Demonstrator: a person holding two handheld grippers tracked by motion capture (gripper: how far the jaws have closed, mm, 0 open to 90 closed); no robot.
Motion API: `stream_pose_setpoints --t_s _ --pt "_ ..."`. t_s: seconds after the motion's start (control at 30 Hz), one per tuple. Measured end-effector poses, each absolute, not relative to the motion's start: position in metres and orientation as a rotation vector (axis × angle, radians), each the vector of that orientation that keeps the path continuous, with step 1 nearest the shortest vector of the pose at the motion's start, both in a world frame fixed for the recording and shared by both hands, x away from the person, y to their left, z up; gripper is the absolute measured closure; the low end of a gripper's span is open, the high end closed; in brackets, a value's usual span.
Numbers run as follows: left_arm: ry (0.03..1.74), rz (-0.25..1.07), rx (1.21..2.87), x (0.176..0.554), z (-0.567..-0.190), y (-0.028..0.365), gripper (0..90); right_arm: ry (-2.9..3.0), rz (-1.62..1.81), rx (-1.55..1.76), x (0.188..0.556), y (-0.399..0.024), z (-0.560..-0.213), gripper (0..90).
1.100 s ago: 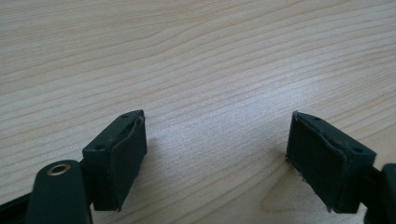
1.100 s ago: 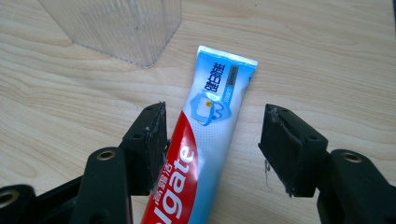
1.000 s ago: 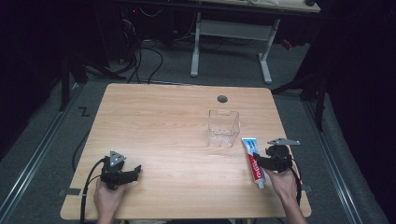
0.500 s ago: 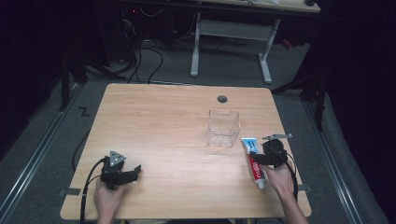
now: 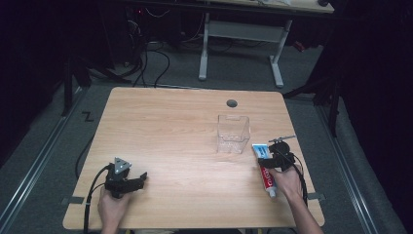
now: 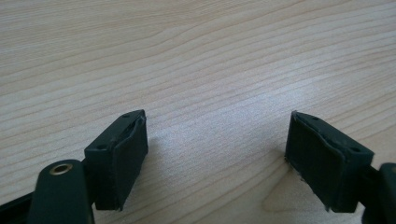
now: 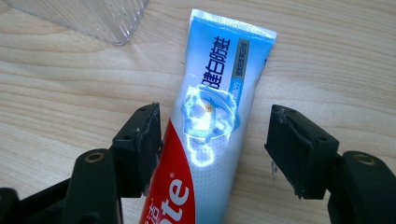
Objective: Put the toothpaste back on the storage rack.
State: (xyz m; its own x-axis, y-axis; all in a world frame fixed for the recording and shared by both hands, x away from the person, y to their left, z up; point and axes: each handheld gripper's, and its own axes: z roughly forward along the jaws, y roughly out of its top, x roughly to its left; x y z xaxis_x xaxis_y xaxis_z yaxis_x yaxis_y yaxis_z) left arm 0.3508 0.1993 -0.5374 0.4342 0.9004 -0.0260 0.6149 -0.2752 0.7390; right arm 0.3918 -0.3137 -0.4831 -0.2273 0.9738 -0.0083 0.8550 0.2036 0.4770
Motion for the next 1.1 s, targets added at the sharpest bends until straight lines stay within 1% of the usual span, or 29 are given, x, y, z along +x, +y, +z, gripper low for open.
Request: stream_pose_setpoints --t_s 0.33,0.57,0.9,1.1 --pt "1.272 0.531 2.001 0.351 -0.537 0.199 21.5 2.215 0.475 1.752 0.402 -0.310 -0.491 35.4" --pt "1.271 0.533 2.004 0.351 -0.537 0.199 21.5 2.240 0.433 1.744 0.407 -0.305 -0.494 38.3" --pt "1.273 0.532 2.002 0.350 -0.537 0.199 21.5 2.288 0.335 1.718 0.416 -0.300 -0.495 39.3" --pt "1.272 0.536 2.006 0.350 -0.537 0.199 21.4 2.340 0.315 1.707 0.420 -0.298 -0.494 44.2"
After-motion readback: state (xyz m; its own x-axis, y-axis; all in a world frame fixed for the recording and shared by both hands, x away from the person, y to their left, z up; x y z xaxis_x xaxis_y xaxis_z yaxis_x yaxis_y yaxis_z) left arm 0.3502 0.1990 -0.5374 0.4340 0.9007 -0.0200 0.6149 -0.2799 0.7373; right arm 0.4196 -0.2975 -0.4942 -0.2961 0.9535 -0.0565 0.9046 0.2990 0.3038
